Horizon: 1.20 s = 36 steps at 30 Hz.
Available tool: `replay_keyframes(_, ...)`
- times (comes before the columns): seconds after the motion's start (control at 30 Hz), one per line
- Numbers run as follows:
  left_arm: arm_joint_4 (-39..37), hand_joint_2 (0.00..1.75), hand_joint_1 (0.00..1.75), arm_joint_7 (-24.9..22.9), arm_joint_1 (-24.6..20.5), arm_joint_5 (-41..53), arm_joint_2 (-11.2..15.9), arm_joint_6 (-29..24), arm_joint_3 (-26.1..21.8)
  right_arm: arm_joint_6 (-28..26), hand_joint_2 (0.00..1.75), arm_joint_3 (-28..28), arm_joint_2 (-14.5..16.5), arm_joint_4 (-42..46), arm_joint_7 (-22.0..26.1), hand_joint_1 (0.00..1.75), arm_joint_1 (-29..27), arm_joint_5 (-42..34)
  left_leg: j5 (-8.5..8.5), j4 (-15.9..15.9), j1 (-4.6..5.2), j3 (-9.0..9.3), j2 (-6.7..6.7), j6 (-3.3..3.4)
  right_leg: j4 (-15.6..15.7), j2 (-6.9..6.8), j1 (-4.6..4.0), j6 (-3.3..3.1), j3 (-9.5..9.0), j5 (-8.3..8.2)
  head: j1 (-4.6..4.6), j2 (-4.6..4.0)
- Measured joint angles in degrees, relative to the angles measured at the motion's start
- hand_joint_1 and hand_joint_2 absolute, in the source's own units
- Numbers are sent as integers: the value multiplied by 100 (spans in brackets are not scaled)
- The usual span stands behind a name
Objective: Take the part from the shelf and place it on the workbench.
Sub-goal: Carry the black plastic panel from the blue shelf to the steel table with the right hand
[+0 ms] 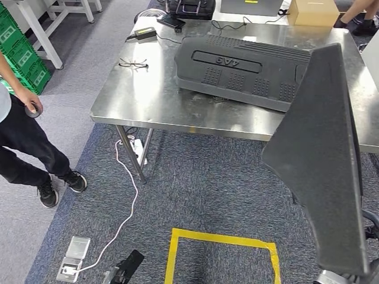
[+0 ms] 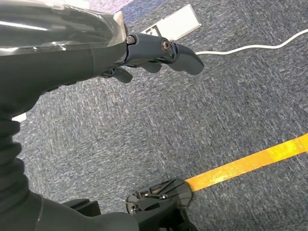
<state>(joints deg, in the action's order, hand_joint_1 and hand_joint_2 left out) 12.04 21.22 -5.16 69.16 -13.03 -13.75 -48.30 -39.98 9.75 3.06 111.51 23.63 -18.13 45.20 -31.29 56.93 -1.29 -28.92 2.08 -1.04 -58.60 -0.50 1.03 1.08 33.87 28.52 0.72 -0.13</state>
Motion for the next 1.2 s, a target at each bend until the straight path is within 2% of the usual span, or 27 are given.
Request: replay_keyframes(1.2,0,175,0,0,0,0,2,0,0,0,175,0,0,-20,0,175,2,0,0,0,0,0,0,0,0,0,0,0,0,0,0,0)
